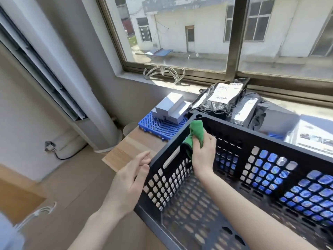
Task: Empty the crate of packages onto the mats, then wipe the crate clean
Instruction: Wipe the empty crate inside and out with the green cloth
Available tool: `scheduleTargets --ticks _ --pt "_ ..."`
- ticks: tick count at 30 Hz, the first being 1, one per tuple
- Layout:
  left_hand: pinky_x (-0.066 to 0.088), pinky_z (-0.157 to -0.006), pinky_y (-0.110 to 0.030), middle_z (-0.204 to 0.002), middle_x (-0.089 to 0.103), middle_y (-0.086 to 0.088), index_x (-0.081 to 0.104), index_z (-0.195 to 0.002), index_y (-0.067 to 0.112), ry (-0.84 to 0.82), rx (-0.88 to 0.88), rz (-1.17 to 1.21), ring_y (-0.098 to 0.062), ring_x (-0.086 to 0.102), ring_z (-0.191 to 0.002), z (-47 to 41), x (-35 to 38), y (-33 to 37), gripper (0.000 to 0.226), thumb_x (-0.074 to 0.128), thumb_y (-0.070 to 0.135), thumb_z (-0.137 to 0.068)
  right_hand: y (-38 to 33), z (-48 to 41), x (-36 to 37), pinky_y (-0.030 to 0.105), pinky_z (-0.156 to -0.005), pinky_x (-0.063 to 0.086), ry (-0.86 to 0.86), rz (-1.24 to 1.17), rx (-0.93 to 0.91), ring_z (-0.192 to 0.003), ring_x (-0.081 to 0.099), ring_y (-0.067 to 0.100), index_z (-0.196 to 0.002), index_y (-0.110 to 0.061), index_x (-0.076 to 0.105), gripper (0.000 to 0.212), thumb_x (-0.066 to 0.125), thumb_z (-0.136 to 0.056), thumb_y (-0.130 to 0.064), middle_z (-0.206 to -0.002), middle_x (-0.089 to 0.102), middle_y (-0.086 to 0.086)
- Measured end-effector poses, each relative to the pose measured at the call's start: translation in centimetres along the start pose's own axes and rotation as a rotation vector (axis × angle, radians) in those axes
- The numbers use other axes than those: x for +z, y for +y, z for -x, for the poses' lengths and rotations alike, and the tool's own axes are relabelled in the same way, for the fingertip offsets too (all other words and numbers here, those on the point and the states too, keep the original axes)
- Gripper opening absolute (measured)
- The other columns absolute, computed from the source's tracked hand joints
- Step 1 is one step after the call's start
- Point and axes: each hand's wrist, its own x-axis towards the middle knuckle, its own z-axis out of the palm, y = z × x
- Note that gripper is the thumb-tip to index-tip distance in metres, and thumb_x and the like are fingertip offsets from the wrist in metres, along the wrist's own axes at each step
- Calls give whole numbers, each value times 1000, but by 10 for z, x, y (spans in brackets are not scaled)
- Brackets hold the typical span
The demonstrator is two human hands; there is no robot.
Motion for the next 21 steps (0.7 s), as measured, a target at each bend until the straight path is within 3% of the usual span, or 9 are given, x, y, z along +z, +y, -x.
scheduleTargets --ticks 2,5,7,11,14,18,21 --pt "37 -97 -16 -120 55 34 46 -130 52 -4 15 -41 12 46 -119 -8 6 1 45 30 61 -89 7 1 12 -3 -82 27 -24 15 -20 -98 47 2 -133 -19 53 36 52 -97 -19 -115 44 -1" --pt "30 -103 -14 -136 40 39 38 -138 50 -80 108 -140 14 35 -130 -11 14 3 47 32 57 -91 20 25 31 16 -99 30 -22 60 -110 -112 44 13 -138 -21 49 44 53 -94 -17 -119 43 -3" --pt "32 -106 -18 -141 42 32 39 -142 43 -76 107 -60 6 37 -134 -12 13 0 50 34 53 -93 29 54 36 16 -104 25 -48 76 -191 -115 40 11 -140 -22 47 50 53 -91 -18 -121 41 -6" --pt "34 -107 -20 -142 46 26 43 -142 39 -86 99 -4 1 39 -136 -13 12 -3 51 32 54 -94 46 120 29 24 -109 27 -337 113 -434 -120 37 15 -146 -36 33 67 55 -85 -23 -130 35 -3" --pt "33 -105 -16 -138 52 24 48 -139 37 -69 85 22 -1 43 -134 -12 13 -3 52 30 55 -94 63 128 26 34 -104 37 -452 188 -712 -115 41 23 -144 -29 40 69 60 -79 -14 -126 37 5" --pt "38 -105 -28 -137 54 22 49 -138 38 -65 37 43 -3 45 -133 -11 13 -1 55 29 59 -92 76 87 21 34 -91 48 -415 347 -1035 -97 50 27 -139 -27 46 59 45 -89 4 -120 38 6" --pt "44 -100 -31 -137 54 22 47 -139 41 -96 30 15 -3 49 -128 -12 13 1 55 28 62 -92 82 67 17 34 -96 47 -361 398 -1105 -99 51 27 -140 -28 45 62 37 -90 8 -123 39 7"
